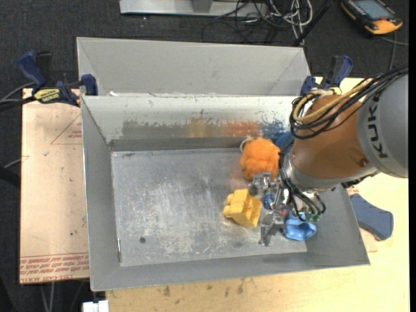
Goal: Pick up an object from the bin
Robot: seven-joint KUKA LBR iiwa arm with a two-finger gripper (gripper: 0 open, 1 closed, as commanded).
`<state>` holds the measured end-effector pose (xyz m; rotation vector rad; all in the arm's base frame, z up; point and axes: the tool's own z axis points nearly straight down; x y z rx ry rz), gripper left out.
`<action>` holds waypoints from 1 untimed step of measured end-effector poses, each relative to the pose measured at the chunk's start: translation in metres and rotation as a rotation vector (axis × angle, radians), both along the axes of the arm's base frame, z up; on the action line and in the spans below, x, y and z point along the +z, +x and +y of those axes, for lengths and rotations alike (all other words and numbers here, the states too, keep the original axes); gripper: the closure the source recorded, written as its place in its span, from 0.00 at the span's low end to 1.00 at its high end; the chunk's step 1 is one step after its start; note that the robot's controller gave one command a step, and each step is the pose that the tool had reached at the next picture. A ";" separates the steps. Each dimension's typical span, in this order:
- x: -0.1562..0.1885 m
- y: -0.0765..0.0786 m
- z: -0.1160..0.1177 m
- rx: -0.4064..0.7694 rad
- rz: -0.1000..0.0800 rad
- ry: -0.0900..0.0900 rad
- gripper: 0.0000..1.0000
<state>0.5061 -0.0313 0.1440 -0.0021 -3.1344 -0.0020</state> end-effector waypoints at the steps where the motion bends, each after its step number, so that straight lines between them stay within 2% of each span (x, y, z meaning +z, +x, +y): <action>1: 0.004 0.002 0.000 0.001 -0.007 -0.001 0.00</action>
Offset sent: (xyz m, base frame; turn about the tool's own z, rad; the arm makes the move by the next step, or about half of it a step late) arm 0.0810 -0.0302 -0.0740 -0.0408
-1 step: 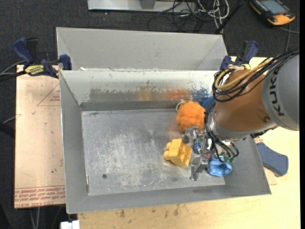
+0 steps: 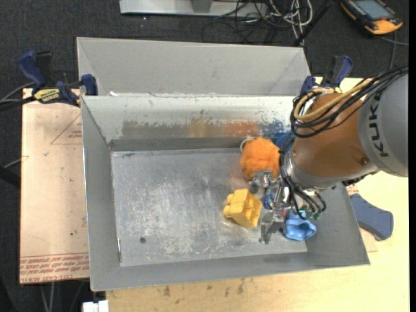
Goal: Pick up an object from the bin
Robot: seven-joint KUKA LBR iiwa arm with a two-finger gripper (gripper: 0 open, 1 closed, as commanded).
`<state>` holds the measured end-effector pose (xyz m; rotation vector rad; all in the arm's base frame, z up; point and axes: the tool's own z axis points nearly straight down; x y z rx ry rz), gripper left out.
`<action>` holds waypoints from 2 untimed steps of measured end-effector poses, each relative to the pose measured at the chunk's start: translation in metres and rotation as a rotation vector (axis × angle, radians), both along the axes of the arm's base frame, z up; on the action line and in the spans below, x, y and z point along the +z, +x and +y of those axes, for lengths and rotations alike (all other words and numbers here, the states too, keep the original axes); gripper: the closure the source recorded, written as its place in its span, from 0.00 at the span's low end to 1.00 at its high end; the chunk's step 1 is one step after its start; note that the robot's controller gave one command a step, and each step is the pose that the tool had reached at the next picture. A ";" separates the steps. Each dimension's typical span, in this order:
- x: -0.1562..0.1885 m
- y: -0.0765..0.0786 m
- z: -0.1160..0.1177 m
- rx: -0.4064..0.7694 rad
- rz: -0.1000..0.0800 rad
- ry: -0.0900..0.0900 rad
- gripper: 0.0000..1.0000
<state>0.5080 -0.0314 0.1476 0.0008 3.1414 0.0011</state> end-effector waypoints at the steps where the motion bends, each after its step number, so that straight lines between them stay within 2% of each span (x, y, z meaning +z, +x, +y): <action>1: -0.012 0.020 -0.006 0.012 -0.008 0.001 0.00; 2: -0.061 0.039 -0.004 0.044 -0.008 -0.001 0.00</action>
Offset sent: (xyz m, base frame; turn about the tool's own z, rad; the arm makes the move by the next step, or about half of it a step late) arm 0.0203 0.0021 -0.0749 -0.0590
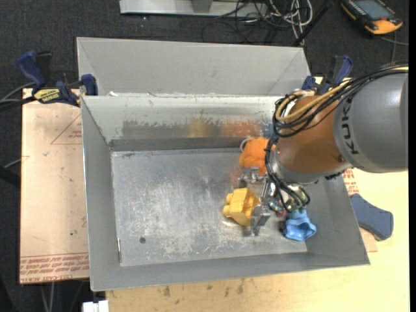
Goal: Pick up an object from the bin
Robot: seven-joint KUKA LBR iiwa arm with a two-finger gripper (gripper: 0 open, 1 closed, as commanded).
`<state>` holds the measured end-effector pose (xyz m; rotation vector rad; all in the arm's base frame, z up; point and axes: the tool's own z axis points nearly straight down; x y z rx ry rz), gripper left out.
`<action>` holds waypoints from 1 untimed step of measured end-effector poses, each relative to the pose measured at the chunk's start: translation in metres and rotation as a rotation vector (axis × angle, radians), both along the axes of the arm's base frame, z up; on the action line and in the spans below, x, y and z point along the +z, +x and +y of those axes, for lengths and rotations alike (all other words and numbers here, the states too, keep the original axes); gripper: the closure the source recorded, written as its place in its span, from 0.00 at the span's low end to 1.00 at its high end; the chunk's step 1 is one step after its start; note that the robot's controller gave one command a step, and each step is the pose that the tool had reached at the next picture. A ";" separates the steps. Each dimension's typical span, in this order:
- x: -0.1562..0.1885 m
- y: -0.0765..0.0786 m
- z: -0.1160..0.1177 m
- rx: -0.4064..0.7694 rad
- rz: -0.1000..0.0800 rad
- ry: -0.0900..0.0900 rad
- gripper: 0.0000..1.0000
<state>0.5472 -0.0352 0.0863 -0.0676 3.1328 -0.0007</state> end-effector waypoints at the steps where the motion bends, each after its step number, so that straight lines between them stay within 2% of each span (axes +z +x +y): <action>1: -0.012 -0.017 0.013 0.121 -0.006 -0.003 1.00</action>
Offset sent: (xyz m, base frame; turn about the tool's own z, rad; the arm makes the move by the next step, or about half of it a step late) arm 0.0000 0.0000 0.0000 0.0000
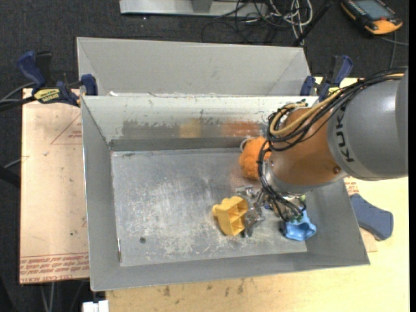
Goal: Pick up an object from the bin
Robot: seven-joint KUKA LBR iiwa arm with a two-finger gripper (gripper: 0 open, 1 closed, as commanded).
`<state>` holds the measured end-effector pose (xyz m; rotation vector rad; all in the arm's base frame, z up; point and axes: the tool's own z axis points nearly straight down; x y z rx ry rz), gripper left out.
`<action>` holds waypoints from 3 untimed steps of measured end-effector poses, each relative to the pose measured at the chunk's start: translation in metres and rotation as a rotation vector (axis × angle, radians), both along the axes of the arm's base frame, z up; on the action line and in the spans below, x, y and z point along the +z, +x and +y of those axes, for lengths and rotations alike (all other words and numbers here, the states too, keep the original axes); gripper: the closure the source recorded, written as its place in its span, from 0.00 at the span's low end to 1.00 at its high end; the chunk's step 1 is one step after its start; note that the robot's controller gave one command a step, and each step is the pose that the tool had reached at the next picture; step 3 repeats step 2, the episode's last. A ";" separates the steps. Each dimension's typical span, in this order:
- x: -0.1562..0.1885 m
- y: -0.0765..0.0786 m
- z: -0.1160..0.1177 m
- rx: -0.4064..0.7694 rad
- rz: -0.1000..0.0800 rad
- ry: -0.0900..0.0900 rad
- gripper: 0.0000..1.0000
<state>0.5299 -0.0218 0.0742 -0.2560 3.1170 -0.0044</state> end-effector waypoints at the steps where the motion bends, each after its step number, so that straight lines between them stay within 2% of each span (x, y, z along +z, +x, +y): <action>1: 0.000 0.000 0.000 0.000 0.000 0.000 1.00; 2: 0.139 -0.010 -0.003 -0.020 0.011 0.002 1.00; 3: 0.139 -0.010 -0.003 -0.020 0.011 0.002 1.00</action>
Offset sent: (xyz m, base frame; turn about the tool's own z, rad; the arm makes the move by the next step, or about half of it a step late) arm -0.0109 -0.0032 0.1385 0.0200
